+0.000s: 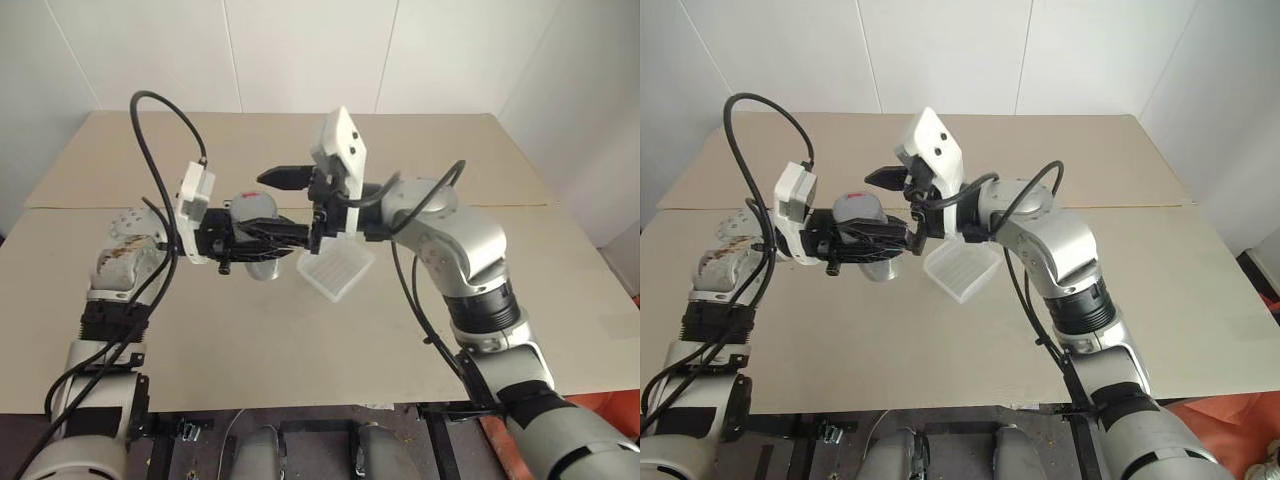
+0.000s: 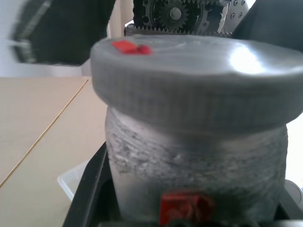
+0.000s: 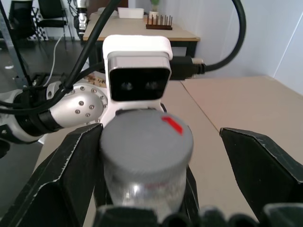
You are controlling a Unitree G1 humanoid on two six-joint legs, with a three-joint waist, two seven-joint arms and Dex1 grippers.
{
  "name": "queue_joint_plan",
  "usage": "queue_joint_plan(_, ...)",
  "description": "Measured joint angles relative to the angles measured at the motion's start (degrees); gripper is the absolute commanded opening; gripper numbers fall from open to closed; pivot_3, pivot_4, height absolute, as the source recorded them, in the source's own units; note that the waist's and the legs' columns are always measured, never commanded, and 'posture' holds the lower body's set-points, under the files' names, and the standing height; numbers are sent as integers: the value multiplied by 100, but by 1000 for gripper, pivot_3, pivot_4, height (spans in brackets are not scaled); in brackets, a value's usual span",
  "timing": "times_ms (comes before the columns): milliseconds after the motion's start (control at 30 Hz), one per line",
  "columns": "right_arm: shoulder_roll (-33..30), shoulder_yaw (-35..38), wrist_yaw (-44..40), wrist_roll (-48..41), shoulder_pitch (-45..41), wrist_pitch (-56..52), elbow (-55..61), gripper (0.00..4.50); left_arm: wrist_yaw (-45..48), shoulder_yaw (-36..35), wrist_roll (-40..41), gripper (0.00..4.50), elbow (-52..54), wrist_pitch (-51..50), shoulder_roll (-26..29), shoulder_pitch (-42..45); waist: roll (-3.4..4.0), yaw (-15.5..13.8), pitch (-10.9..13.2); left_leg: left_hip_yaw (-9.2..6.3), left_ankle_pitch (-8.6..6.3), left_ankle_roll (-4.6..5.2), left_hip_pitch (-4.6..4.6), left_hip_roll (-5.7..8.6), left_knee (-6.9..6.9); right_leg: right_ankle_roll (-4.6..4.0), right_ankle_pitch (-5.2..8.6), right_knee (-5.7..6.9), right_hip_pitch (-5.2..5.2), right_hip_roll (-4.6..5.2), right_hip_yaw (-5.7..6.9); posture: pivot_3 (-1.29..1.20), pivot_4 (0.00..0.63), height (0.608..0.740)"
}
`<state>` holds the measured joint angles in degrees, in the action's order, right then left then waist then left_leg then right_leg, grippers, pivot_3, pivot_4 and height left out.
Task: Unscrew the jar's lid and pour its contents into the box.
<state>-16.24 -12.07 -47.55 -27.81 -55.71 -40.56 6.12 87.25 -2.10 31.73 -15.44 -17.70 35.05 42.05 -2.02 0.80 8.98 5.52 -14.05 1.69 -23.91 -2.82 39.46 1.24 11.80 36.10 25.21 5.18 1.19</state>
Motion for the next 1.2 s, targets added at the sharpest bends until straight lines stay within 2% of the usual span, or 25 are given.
queue_joint_plan(233, -602, 484, -11, 52, 130, 3, -202, 4470, 112, -165, 87, 1928, 194, -2, 189, -169, 0, -42, 0, 1, 0, 0, -1, 2, 0, 0, 0, -3, -5, 6, 6, 0, 150, 740)
queue_joint_plan(533, -705, 513, -160, -119, 488, -27, 569, 4470, 19, -150, 110, 1928, 216, 22, 67, -164, 0, 3, 0, -2, 0, 0, 0, 0, -1, 0, 0, -3, 0, 1, 2, 0, 150, 740)
queue_joint_plan(733, -492, 454, -27, -451, 456, -352, 1056, 4470, -3, -94, 70, 1928, 127, 30, -75, -119, 0, -1, 0, -1, 0, 0, 0, 1, 1, 0, 0, -3, 0, 1, 2, 0, 150, 740)
queue_joint_plan(967, -234, 118, 433, -330, 20, -707, 1001, 4470, 56, -18, -16, 1928, -32, 128, -172, 48, 0, -2, 0, -1, 0, 0, 0, 1, 1, 0, 0, -1, 0, 1, 3, 0, 150, 740)
queue_joint_plan(1200, -79, -143, 533, -218, -128, -813, 801, 4470, 105, -13, -67, 1928, -114, 152, -177, 71, 0, -1, 0, -2, 0, 0, -1, 0, 1, 0, 0, 0, -1, 0, 4, 0, 150, 740)
